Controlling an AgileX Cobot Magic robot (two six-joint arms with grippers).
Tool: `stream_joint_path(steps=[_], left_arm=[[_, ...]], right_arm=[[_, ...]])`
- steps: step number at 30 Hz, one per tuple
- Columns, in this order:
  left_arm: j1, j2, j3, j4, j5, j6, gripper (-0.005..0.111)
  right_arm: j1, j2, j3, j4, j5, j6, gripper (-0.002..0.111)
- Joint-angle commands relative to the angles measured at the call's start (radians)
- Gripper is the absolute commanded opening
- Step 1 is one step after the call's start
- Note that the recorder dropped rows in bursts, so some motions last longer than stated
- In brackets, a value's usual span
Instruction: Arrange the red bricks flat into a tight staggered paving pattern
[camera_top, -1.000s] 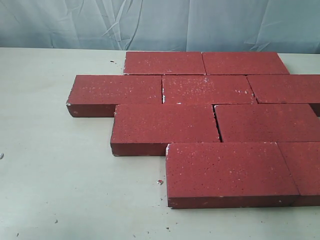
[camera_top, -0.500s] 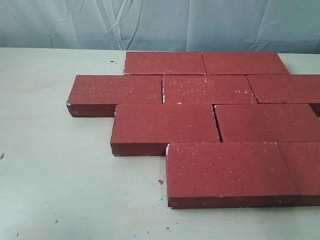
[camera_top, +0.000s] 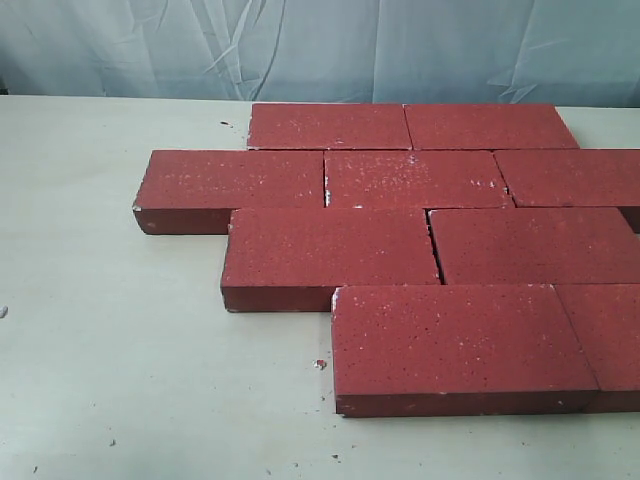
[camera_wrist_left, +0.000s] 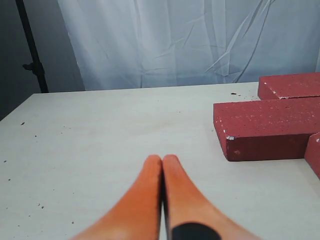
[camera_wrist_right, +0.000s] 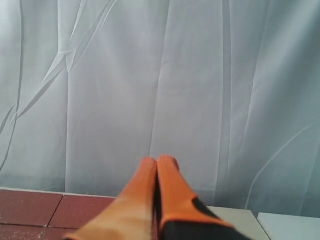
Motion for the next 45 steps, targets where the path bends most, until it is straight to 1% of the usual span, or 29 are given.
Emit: stream_joint_path(steps=[1, 10, 13, 19, 31, 34, 40, 43, 45], left_arm=[[0.001, -0.006, 0.005, 0.000, -0.015, -0.003, 0.000], [0.001, -0.006, 0.005, 0.000, -0.015, -0.003, 0.000], [0.001, -0.006, 0.005, 0.000, -0.015, -0.003, 0.000], [0.001, -0.006, 0.005, 0.000, -0.015, -0.003, 0.000], [0.001, -0.006, 0.005, 0.000, -0.015, -0.001, 0.000], [0.001, -0.006, 0.005, 0.000, -0.015, -0.001, 0.000], [0.001, -0.006, 0.005, 0.009, -0.015, -0.001, 0.000], [0.001, -0.006, 0.005, 0.009, -0.015, -0.001, 0.000], [0.001, -0.006, 0.005, 0.009, -0.015, -0.001, 0.000]], right_arm=[[-0.005, -0.006, 0.007, -0.001, 0.044, -0.002, 0.000], [-0.005, -0.006, 0.007, -0.001, 0.046, -0.002, 0.000], [-0.005, -0.008, 0.038, -0.001, 0.027, 0.032, 0.000], [-0.005, -0.071, 0.148, -0.031, -0.027, 0.100, 0.000], [-0.005, -0.294, 0.388, -0.011, -0.023, 0.132, 0.000], [-0.005, -0.338, 0.461, -0.011, 0.010, 0.132, 0.000], [-0.005, -0.338, 0.461, -0.001, 0.033, 0.139, 0.000], [-0.005, -0.338, 0.461, -0.001, 0.140, 0.139, 0.000], [-0.005, -0.338, 0.461, -0.003, 0.157, 0.139, 0.000]])
